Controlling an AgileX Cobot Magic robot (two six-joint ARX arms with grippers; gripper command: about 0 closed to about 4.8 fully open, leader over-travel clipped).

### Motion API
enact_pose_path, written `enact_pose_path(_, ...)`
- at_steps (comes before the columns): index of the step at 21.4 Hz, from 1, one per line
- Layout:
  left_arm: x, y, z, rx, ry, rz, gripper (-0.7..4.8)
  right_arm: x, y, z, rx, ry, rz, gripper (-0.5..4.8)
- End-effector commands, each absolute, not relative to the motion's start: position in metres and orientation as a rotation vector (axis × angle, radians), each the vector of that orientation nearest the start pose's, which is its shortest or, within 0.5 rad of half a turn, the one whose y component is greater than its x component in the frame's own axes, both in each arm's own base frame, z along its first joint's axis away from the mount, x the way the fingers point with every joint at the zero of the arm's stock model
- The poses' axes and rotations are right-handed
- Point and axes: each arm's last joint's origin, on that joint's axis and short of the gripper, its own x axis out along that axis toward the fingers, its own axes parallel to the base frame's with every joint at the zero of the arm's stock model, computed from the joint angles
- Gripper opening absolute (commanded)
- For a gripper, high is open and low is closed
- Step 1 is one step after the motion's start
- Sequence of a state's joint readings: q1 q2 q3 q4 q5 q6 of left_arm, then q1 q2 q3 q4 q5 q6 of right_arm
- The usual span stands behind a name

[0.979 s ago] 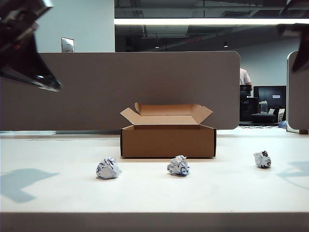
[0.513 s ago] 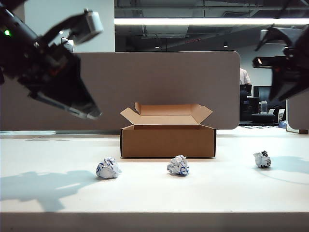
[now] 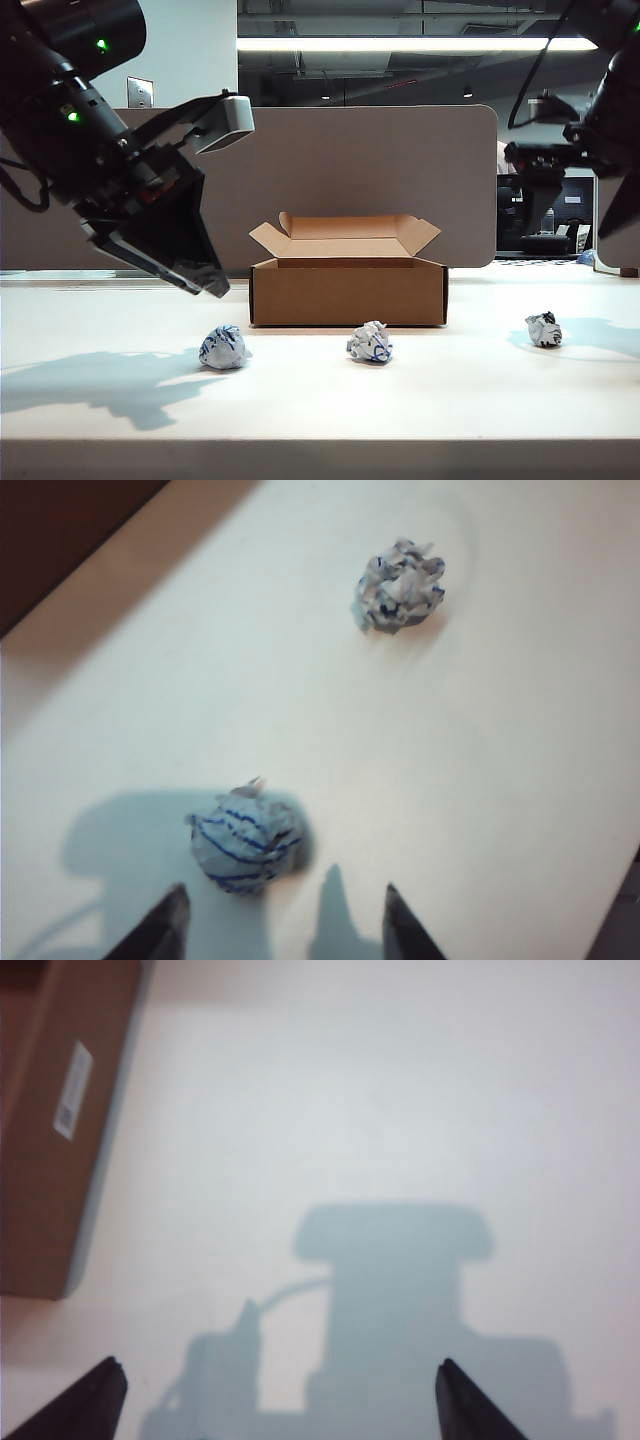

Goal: Pick up all the paper balls on the table and put them in the paper box.

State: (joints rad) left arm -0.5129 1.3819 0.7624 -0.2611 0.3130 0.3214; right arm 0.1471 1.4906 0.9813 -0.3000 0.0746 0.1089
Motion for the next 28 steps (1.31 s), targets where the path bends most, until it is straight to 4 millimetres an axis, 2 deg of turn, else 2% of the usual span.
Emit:
enact_pose_path(1, 0.229, -0.139, 0.198, 0.368, 0.766, -0.918, 2.43, 0.308, 0.044, 0.225, 0.039, 0.836, 0.032, 4.22)
enact_pose_path(10, 0.233, -0.143, 0.192, 0.351, 0.767, -0.96, 2.44, 0.315, 0.053, 0.207, 0.03, 0.884, 0.064, 4.21)
enact_pose_path(15, 0.248, -0.148, 0.181, 0.397, 0.814, -0.878, 2.47, 0.317, 0.056, 0.204, 0.024, 0.884, 0.07, 4.21)
enact_pose_path(20, 0.26, -0.155, 0.182, 0.397, 0.819, -0.878, 2.47, 0.317, 0.056, 0.205, 0.024, 0.878, 0.068, 4.22)
enact_pose_path(28, 0.259, -0.156, 0.182, 0.366, 0.853, -0.915, 2.47, 0.316, 0.056, 0.199, 0.042, 0.921, 0.058, 4.21)
